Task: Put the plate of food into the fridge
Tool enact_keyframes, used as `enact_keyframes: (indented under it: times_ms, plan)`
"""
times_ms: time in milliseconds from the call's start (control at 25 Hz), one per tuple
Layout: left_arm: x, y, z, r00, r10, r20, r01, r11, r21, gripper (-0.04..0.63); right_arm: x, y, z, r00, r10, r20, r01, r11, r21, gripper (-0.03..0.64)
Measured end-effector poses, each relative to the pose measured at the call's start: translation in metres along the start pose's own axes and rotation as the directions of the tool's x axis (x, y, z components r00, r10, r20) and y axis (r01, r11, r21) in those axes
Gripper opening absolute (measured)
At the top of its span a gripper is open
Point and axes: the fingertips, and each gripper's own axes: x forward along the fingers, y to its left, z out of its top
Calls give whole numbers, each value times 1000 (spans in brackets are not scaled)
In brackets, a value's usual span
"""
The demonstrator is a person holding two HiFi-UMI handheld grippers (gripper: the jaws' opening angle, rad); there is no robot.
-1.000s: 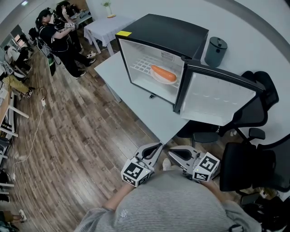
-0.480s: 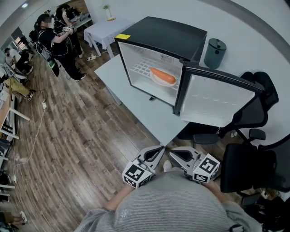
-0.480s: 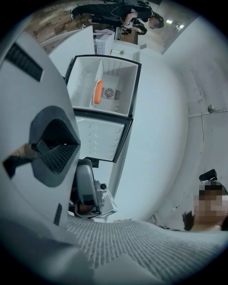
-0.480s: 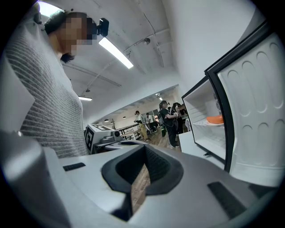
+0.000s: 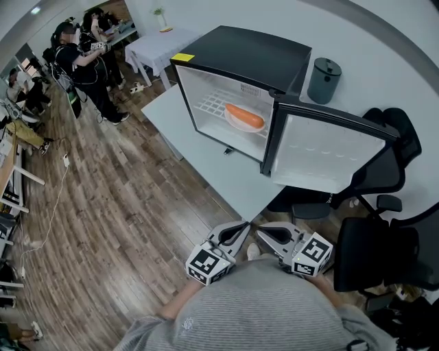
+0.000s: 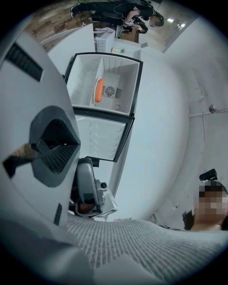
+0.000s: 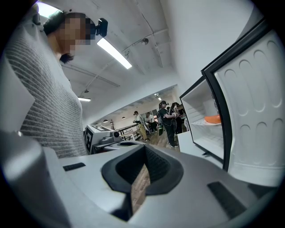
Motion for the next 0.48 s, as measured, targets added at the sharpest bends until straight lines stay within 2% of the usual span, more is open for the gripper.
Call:
enact_keyframes:
  times_ms: [480]
  plan:
    - [7, 8, -2, 1000, -3, -14, 3, 1000, -3, 11, 5, -8, 2, 1000, 0, 0, 0, 1000, 5, 12]
